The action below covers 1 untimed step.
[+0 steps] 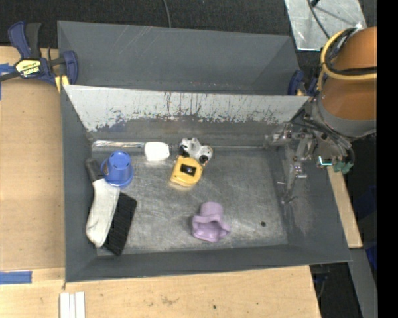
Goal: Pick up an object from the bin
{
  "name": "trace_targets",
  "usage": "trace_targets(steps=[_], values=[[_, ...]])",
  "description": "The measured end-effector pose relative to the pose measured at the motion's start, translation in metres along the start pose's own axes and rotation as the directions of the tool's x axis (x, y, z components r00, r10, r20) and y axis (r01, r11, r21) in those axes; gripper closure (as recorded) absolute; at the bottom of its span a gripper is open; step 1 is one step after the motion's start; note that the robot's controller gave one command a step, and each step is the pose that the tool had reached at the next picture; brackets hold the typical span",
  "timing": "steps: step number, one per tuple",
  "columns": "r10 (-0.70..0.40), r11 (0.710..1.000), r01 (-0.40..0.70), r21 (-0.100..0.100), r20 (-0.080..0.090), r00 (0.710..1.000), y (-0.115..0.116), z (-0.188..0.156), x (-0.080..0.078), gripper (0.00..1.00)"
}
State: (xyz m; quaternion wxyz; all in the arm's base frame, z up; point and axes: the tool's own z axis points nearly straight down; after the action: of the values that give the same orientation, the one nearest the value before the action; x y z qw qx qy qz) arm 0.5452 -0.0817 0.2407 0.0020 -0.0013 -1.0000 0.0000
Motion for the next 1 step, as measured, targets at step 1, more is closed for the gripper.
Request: trace_targets(steps=[1], values=[[-0.002, 1.000, 0.002, 0.001, 0.008, 1.000, 0.0004, -0.0040, -0.0015, 0.00]])
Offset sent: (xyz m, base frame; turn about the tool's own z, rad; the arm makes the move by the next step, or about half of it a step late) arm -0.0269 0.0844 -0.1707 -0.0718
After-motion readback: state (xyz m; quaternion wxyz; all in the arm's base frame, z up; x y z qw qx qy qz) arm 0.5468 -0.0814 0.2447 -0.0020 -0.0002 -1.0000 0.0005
